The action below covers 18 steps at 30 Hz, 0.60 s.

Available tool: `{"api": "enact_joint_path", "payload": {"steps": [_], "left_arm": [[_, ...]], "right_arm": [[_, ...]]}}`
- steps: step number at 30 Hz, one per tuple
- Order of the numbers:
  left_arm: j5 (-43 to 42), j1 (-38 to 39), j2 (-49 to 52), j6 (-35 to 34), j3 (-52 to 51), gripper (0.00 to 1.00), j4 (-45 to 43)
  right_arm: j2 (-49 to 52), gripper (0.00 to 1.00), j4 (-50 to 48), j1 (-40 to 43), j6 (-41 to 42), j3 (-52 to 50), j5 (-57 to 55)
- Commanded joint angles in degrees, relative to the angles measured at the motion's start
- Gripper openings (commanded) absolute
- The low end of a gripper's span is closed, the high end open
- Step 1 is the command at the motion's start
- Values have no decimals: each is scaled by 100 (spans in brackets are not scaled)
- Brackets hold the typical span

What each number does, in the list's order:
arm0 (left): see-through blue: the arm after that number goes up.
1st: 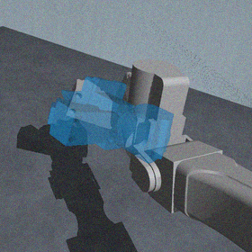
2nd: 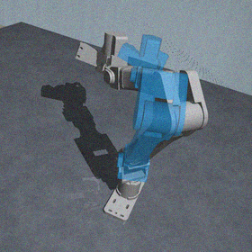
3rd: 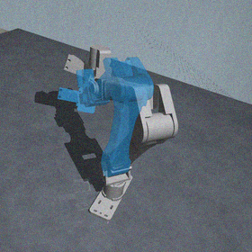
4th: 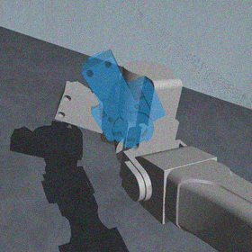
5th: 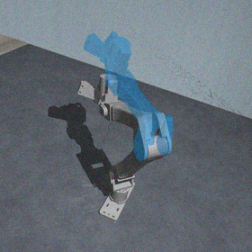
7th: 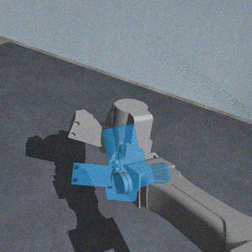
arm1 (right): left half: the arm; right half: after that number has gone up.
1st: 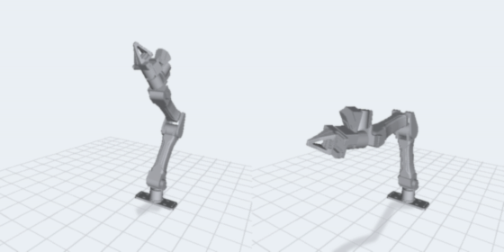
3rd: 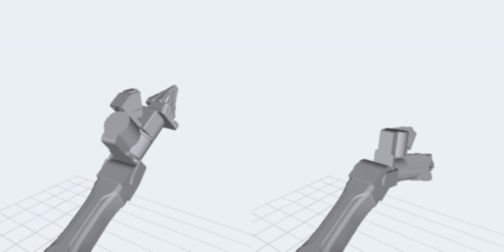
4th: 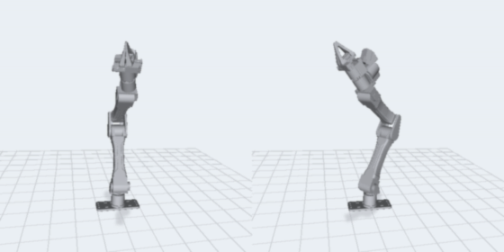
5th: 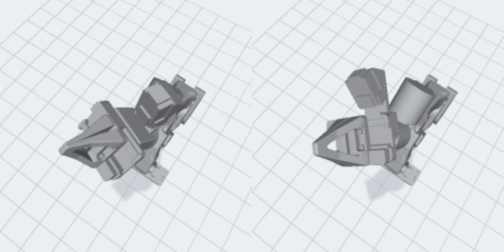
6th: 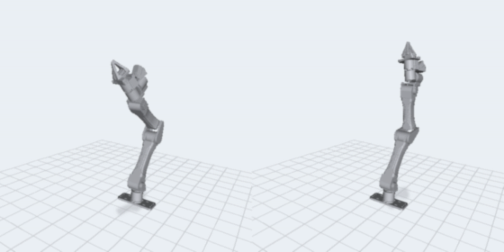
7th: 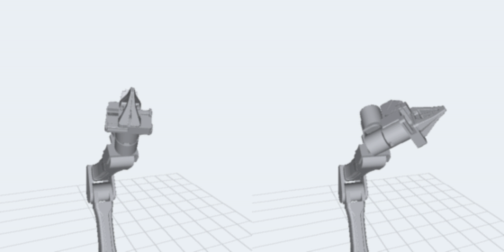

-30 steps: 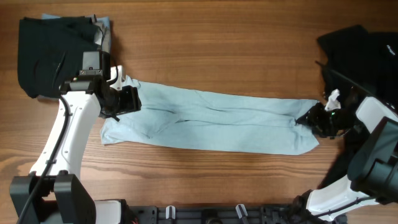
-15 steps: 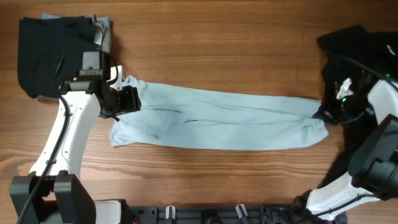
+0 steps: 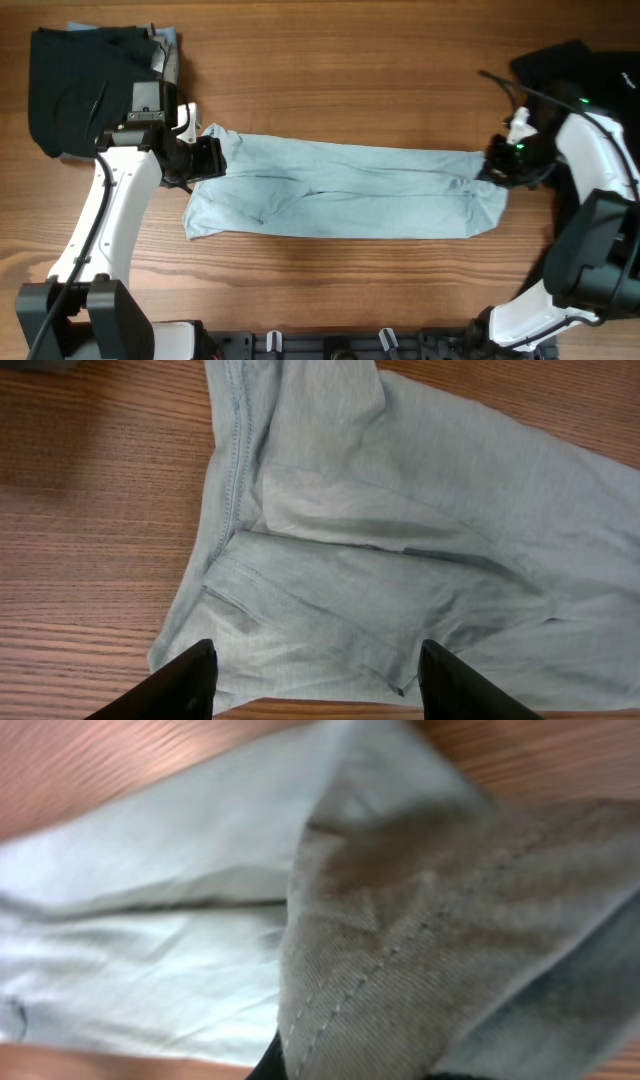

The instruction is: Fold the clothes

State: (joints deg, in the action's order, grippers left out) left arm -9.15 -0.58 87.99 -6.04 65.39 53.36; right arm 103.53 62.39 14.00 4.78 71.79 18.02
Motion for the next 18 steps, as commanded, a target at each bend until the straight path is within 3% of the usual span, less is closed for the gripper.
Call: {"api": "enact_joint_path", "payload": {"steps": [1,7,14,16,18], "left_arm": [[-87,22,55,131,-50,64,-24],[-87,22,55,131,-50,64,-24],[-87,22,55,131,-50,63,-24],[-87,22,55,131,-50,63,-24],[-87,22,55,131,-50,63,-24]], "right_arm": [[-142,4,55,-627,409,105,140],[-142,4,-46,-1464,1185,85,-367],[-142,5,2,-1738,1637,85,-901],[-142,26,9,-1738,1624,85,-802],[-142,55,-7,-1738,1622,85,-669]]}}
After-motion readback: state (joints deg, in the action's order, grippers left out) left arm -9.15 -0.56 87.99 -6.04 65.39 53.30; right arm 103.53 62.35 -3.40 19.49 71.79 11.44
